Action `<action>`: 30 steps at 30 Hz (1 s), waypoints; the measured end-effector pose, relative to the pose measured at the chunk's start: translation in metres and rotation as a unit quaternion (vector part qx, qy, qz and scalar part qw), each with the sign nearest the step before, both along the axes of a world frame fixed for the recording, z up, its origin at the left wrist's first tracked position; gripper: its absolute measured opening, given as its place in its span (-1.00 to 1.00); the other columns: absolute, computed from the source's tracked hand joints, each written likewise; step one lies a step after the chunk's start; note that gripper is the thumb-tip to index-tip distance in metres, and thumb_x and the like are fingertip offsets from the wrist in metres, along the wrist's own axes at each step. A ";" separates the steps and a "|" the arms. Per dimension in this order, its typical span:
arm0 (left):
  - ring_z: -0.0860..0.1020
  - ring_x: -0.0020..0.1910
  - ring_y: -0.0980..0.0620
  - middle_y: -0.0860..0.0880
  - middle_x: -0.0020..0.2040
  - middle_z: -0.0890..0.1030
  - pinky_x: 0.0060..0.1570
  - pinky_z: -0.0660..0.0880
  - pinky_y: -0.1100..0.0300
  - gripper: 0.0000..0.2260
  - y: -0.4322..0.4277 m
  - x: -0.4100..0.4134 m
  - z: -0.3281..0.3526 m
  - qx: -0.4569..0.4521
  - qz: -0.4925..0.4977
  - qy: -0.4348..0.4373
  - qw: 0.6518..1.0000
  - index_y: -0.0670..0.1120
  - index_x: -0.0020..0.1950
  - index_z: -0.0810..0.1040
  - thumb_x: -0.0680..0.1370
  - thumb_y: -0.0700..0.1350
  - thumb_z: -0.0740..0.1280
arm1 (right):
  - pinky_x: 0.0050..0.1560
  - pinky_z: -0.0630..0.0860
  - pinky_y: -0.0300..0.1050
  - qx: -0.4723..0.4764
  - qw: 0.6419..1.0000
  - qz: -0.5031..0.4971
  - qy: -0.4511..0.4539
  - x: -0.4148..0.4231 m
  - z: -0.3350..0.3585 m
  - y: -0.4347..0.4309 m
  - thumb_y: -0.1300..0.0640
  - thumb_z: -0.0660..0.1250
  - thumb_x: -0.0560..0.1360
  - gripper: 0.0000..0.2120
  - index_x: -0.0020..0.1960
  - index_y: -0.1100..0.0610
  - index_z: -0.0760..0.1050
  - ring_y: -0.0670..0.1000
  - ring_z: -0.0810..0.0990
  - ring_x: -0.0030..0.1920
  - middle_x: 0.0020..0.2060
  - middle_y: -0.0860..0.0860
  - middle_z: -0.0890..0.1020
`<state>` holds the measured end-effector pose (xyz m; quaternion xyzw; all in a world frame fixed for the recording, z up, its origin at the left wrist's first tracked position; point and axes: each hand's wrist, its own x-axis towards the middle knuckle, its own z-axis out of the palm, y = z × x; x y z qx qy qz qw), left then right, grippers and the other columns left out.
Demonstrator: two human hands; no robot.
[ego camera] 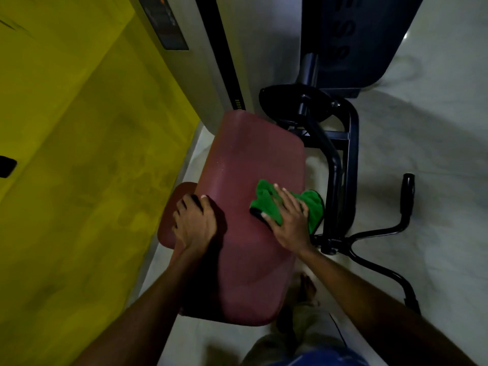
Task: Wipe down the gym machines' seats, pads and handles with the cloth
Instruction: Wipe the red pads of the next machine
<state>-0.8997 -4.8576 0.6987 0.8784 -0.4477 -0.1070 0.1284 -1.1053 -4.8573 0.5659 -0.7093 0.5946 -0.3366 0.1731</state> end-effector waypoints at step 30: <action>0.35 0.35 -0.18 -0.14 0.39 0.41 0.24 0.31 -0.26 -0.55 -0.059 -0.019 -0.005 0.005 0.030 -0.030 0.999 -0.12 0.36 0.37 0.65 0.15 -0.01 | 0.48 0.14 0.12 -0.031 0.998 0.054 0.000 0.012 0.021 -0.101 -0.26 0.22 0.62 -0.45 0.54 -0.04 0.37 -0.04 0.20 0.60 0.60 -0.10 0.27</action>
